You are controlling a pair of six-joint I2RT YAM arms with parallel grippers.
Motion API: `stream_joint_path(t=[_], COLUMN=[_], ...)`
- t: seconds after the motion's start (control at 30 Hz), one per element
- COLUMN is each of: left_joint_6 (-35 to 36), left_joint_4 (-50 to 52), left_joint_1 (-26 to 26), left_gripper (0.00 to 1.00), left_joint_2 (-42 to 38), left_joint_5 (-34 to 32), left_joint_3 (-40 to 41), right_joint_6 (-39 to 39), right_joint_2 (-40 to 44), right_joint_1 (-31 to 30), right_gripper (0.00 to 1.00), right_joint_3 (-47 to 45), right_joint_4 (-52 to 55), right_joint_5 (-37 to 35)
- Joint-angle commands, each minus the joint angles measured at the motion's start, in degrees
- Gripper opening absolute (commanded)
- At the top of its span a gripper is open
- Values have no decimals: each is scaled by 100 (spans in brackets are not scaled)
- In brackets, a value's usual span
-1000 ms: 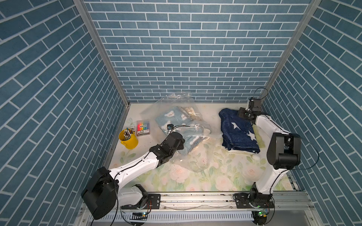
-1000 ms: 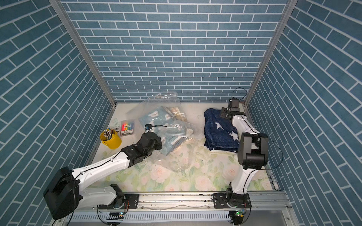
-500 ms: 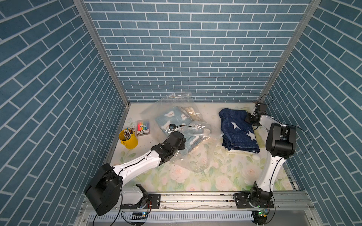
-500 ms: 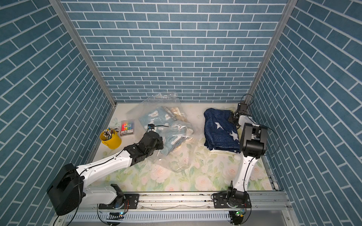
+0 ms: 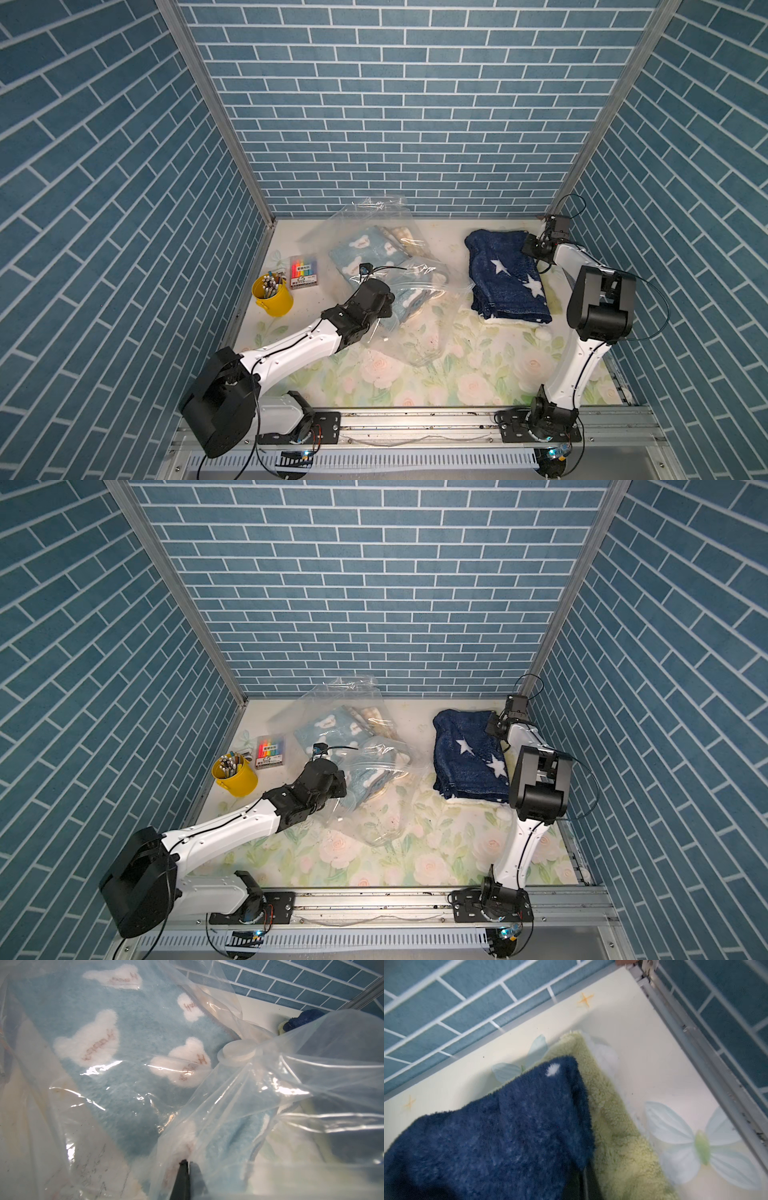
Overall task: Take the blanket out of the vacuum bag
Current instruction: Place the blanket at the center of the board.
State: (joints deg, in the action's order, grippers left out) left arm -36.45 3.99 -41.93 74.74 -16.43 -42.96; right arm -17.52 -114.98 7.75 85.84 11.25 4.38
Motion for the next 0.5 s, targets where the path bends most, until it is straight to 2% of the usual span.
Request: stream_joint_path(t=[0.0, 0.17, 0.33, 0.37, 0.43, 0.47], left_joint_6=[73, 66, 44, 45, 54, 53], left_joint_4=[31, 49, 71, 92, 144, 160], left_joint_1=[51, 46, 53, 54, 46, 53], left_gripper=[2, 2, 2, 2, 2, 2], left_joint_2=[109, 207, 218, 204, 136, 93], left_joint_5=[38, 71, 109, 100, 63, 40], left_joint_3=[-148, -235, -248, -256, -235, -209], right_joint_6=[159, 228, 287, 280, 324, 306], right_joint_2=[169, 278, -255, -336, -405, -427], right_joint_1=[-34, -54, -28, -28, -28, -34], right_gripper=[0, 0, 0, 4, 28, 31], right_joint_3=[396, 335, 622, 624, 618, 662], right_joint_4=[273, 273, 462, 470, 452, 493], right_joint_5=[-430, -683, -836, -965, -1008, -1001])
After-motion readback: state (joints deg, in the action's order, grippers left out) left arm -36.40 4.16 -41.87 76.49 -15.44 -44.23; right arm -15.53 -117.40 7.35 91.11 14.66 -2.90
